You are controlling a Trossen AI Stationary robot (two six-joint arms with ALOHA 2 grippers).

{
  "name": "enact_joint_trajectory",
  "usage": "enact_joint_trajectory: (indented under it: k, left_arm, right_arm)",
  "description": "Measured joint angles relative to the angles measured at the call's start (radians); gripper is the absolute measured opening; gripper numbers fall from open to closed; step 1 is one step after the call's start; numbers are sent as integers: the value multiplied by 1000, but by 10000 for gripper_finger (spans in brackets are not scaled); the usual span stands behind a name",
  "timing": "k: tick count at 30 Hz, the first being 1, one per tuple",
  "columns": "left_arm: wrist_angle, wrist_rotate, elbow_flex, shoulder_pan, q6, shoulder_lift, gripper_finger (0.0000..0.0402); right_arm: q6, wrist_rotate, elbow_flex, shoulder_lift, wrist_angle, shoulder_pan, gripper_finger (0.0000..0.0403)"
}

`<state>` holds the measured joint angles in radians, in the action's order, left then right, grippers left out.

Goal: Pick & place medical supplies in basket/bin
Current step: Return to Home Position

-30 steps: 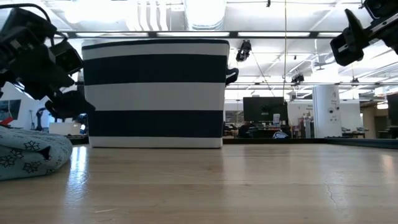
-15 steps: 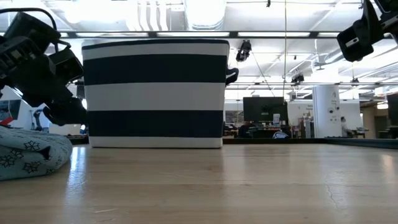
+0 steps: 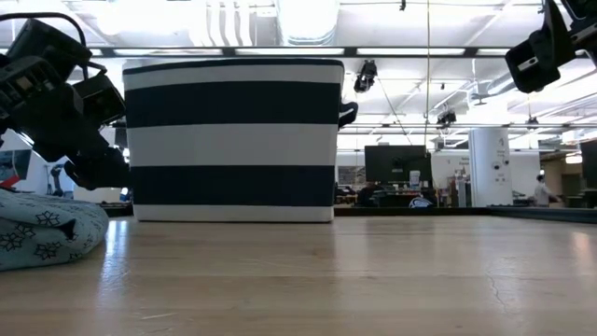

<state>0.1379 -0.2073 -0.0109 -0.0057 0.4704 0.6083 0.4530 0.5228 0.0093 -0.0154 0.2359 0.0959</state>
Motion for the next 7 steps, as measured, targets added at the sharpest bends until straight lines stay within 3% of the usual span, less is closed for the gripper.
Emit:
enact_joint_trajectory:
  k: [7]
  left_arm:
    - [0, 0, 0, 0, 0, 0, 296]
  right_arm:
    - [0, 0, 0, 0, 0, 0, 272]
